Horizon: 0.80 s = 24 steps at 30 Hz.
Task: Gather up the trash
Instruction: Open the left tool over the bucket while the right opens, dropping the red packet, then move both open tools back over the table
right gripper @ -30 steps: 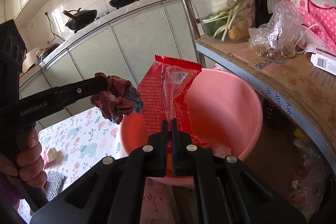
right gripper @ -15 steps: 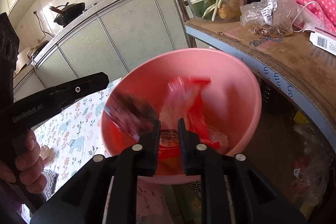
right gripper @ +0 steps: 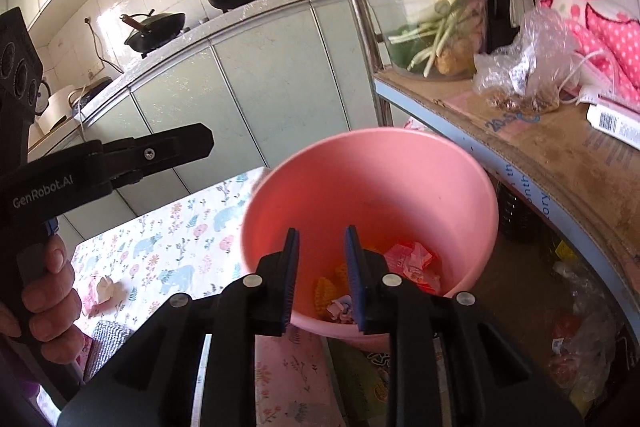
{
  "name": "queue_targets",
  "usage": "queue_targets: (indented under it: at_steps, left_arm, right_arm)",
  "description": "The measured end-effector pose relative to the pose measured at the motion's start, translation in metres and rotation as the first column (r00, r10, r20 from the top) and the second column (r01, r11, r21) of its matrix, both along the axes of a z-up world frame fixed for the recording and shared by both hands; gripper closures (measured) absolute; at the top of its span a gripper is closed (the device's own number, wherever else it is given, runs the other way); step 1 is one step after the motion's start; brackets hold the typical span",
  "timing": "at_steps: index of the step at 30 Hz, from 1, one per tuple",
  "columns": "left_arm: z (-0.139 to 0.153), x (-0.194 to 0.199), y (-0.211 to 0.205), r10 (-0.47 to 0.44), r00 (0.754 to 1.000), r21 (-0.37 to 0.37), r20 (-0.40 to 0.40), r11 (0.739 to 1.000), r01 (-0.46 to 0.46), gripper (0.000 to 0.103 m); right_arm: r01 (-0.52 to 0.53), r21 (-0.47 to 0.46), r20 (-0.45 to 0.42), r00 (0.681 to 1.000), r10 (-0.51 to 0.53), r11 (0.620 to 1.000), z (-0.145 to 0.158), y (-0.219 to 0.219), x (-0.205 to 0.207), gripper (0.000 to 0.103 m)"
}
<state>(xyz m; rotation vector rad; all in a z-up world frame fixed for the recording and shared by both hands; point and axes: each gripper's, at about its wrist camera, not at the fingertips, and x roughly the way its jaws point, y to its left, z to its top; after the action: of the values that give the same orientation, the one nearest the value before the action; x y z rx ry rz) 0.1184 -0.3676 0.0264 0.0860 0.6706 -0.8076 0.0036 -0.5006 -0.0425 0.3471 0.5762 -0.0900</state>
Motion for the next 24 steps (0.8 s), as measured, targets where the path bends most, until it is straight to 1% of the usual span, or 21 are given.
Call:
queue_targets:
  at_steps: [5,10,13,16,19,24]
  left_arm:
    - [0.019,-0.015,0.023,0.03,0.999,-0.035,0.022,0.999,-0.029,0.075]
    - [0.036,-0.034,0.06,0.086,0.995,-0.067,0.046,0.994,-0.082,0.075]
    - [0.044,-0.049,0.085,0.125,0.99,-0.064,0.063,0.991,-0.121,0.075]
    - [0.05,-0.067,0.112,0.167,0.981,-0.05,0.096,0.985,-0.163,0.075]
    - [0.055,-0.086,0.14,0.212,0.968,-0.036,0.137,0.977,-0.209,0.075]
    - [0.058,-0.116,0.188,0.29,0.943,-0.047,0.164,0.957,-0.286,0.075]
  right_arm:
    - [-0.017,-0.021,0.058,0.998,0.018,1.0,0.019,0.018,-0.016,0.079]
    - [-0.054,-0.043,0.109,0.992,0.059,0.998,0.037,0.045,-0.031,0.079]
    - [-0.089,-0.049,0.132,0.987,0.095,0.995,0.045,0.065,-0.04,0.079]
    - [-0.123,-0.049,0.151,0.98,0.13,0.991,0.051,0.088,-0.05,0.079]
    - [-0.157,-0.071,0.163,0.973,0.166,0.985,0.056,0.11,-0.059,0.079]
    - [-0.201,-0.092,0.18,0.96,0.214,0.975,0.063,0.139,-0.075,0.079]
